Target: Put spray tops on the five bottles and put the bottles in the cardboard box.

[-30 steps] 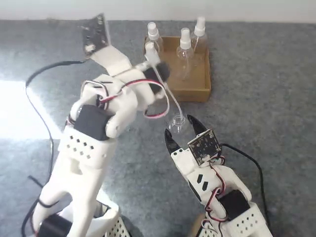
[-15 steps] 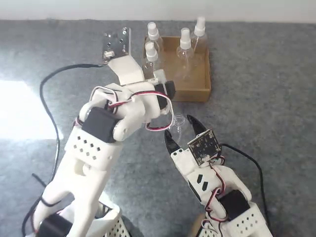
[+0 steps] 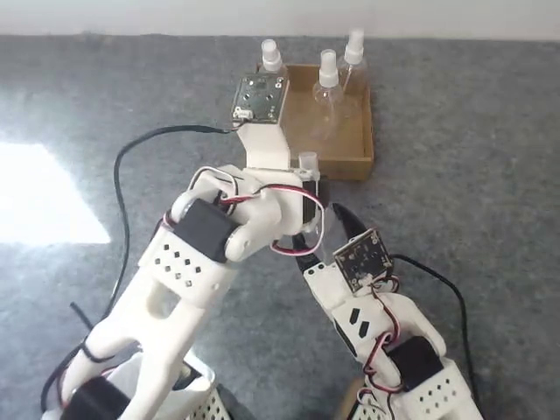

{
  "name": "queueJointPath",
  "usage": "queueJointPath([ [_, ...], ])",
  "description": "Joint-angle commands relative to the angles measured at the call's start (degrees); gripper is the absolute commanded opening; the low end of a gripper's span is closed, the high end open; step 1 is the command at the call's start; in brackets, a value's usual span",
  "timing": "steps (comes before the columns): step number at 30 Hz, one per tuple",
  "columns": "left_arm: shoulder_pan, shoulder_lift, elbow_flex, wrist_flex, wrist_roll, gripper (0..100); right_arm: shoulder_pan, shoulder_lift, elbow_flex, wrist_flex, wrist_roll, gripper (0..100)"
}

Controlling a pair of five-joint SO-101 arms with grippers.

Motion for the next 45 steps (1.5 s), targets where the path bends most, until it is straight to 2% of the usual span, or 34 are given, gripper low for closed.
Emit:
queueJointPath([
  [1, 1.8, -1.9, -0.2, -1.0, -0.5, 1, 1.5, -1.3, -1.5, -1.1, 0.2, 17.2],
  [11, 3.4, -1.9, -0.2, 2.9, -0.4, 1, 1.8, -1.3, -1.6, -1.3, 0.2, 17.2],
  [23, 3.5, -4.8, 0.7, 2.9, -0.3, 2, 3.8, -1.3, -1.7, -1.5, -0.2, 17.2],
  [26, 4.2, -8.8, 2.2, 2.6, -0.3, 6, 3.8, -1.3, -1.7, -1.5, -0.2, 17.2],
  [32, 6.2, -13.0, 9.9, -1.9, 2.5, 22, 3.8, -1.3, -1.6, -1.5, -0.2, 17.2],
  [38, 6.1, -15.2, 10.9, -2.4, 2.6, 33, 3.8, -1.3, -1.5, -1.4, -0.2, 17.2],
  [43, 2.8, -17.1, 10.6, -2.4, 2.6, 35, 3.8, -1.3, -1.4, -1.3, -0.2, 16.8],
  [45, 0.6, -18.3, 10.5, -2.4, 2.5, 35, 3.8, -1.3, -1.4, -1.5, -0.1, 13.8],
])
